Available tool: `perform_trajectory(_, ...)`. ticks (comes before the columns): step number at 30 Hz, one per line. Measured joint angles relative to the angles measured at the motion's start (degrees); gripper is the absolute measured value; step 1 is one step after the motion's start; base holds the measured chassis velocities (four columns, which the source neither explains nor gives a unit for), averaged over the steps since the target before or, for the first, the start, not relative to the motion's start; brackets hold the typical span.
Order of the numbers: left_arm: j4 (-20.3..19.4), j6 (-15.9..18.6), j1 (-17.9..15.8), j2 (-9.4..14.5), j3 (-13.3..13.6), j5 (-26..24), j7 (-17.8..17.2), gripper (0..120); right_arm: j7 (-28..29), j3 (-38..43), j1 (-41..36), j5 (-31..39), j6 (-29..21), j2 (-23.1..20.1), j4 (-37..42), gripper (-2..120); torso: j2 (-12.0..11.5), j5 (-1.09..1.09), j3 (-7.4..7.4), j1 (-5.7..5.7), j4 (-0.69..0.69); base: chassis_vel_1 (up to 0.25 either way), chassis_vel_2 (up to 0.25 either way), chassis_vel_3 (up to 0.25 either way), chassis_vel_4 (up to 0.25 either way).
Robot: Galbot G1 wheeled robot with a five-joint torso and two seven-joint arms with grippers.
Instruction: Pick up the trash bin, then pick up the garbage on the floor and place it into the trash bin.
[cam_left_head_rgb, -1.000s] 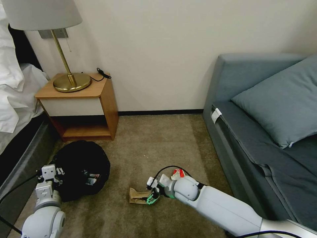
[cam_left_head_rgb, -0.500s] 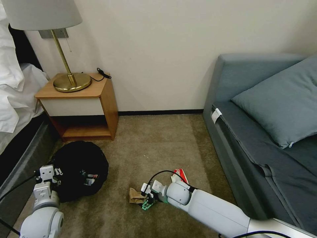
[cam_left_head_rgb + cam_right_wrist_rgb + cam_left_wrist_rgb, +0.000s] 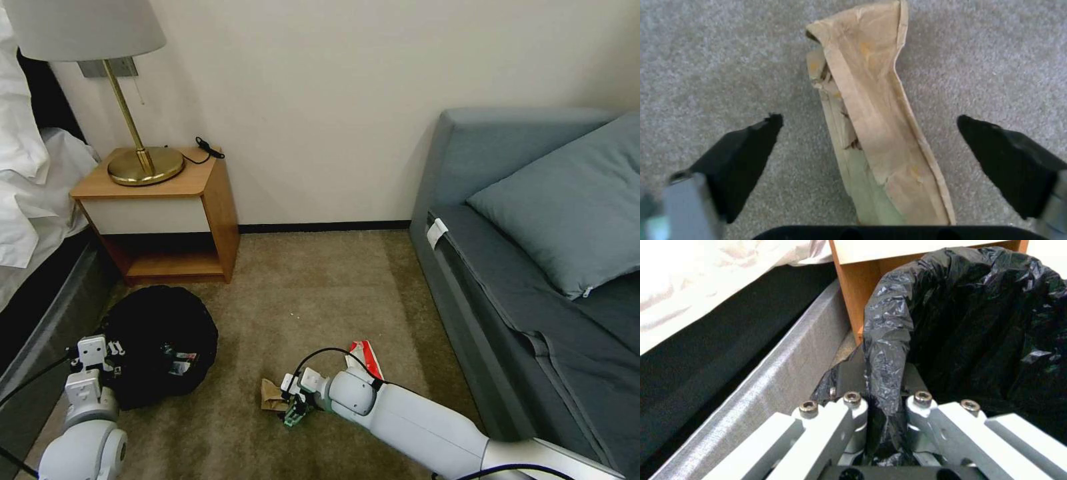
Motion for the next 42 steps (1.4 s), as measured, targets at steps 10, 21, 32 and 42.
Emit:
perform_trajectory(10, 0.04, -0.03, -0.30, 1.01, -0.12, -0.67, -0.01, 4, -1.30, 0.23, -0.30, -0.41, -0.04, -0.14, -0.09, 58, 0.00, 0.00, 0.00, 0.00, -0.01, 0.000, 0.000, 0.000, 0.000)
perform_trajectory(21, 0.22, 0.04, -0.71, 1.49, -0.15, -1.32, -0.08, 4, -1.42, 0.77, -0.59, -0.80, 0.20, -0.02, -0.78, 18, 0.00, 0.00, 0.00, 0.00, -0.01, 0.000, 0.000, 0.000, 0.000)
perform_trajectory(32, 0.76, 0.05, -1.07, 1.31, -0.21, -1.37, -0.11, 4, -1.44, 2.19, -0.64, -0.90, 0.73, -0.16, -0.91, 0, 0.00, 0.00, 0.00, 0.00, -0.01, 0.000, 0.000, 0.000, 0.000)
perform_trajectory(42, 1.31, 0.03, -1.22, 0.98, -0.31, -1.34, -0.10, 4, -1.57, 3.94, -0.74, -0.91, 1.24, -1.17, -0.37, 0, 0.00, 0.00, 0.00, 0.00, 0.00, 0.000, 0.000, 0.000, 0.000)
